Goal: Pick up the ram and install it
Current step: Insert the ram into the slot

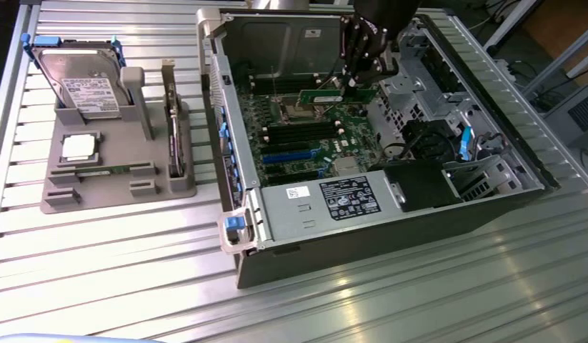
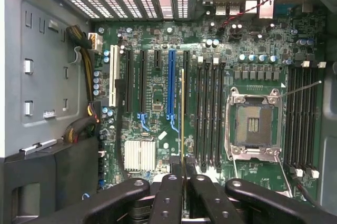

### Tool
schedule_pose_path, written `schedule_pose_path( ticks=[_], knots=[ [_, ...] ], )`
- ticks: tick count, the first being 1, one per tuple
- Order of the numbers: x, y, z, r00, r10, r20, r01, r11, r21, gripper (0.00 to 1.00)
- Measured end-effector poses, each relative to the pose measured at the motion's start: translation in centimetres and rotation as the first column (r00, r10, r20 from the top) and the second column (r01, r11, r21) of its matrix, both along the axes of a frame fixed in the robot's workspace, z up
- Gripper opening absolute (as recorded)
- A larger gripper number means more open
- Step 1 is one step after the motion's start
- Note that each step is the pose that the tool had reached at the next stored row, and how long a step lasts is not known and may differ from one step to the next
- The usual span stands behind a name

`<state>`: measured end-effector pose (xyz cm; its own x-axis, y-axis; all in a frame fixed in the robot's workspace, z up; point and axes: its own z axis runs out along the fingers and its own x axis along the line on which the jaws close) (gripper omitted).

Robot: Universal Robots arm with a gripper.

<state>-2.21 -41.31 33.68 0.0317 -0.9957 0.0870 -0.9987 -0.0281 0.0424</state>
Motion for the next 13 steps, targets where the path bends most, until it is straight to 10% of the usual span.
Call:
schedule_pose_path(
  ticks=[13],
  knots=[
    [0.0, 0.0, -1.02, 1.0, 0.008, -0.0001, -0.008, 1.0, -0.0001, 0.12]
  ],
)
